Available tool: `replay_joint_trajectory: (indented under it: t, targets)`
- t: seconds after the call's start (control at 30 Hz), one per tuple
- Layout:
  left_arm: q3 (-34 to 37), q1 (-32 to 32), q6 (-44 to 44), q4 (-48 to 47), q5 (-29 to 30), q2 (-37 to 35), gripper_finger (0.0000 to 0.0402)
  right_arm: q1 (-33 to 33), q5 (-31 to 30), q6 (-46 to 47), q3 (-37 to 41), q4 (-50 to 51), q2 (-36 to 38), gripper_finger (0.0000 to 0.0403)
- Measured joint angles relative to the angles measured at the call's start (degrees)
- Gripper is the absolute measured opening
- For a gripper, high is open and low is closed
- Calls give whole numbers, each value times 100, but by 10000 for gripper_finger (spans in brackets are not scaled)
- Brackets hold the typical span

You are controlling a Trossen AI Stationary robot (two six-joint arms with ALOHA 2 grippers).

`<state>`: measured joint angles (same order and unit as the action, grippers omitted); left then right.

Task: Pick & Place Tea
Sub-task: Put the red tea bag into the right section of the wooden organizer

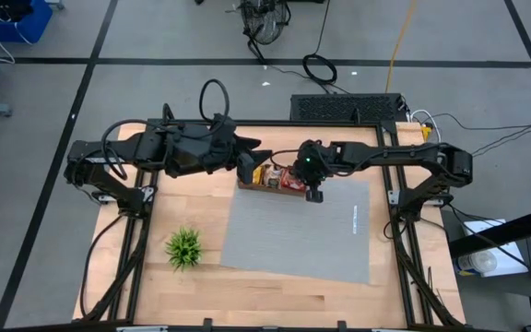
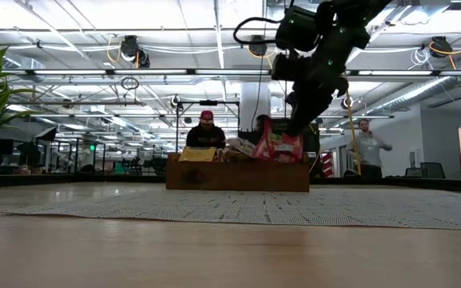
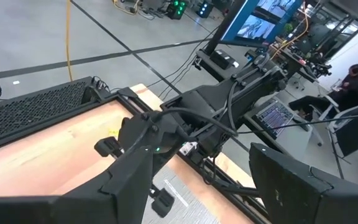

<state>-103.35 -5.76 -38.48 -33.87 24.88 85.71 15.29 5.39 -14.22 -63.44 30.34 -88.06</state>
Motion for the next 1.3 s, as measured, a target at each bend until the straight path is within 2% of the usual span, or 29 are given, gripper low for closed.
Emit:
replay_joint_trajectory:
  t: [0.23, 0.53, 0.63, 0.73, 1.0, 1.3]
  targets:
    - [0, 0, -23, 83, -2, 0, 267, 0, -268, -156, 39, -344, 1, 0]
    - [0, 0, -80, 105, -114, 0, 267, -3, -63, -299, 39, -241, -340, 0]
    - [-2, 0, -84, 102, -154, 0, 267, -64, -179, -307, 39, -228, -470, 0]
    - [-1, 0, -84, 103, -155, 0, 267, -117, -530, -343, 39, -293, -472, 8]
    - [-2, -5, -92, 101, -243, 0, 267, -66, -555, -438, 37, -485, -357, 28]
    - [-2, -4, -55, 98, -257, 0, 267, -66, -1006, -776, 28, -308, -205, 3]
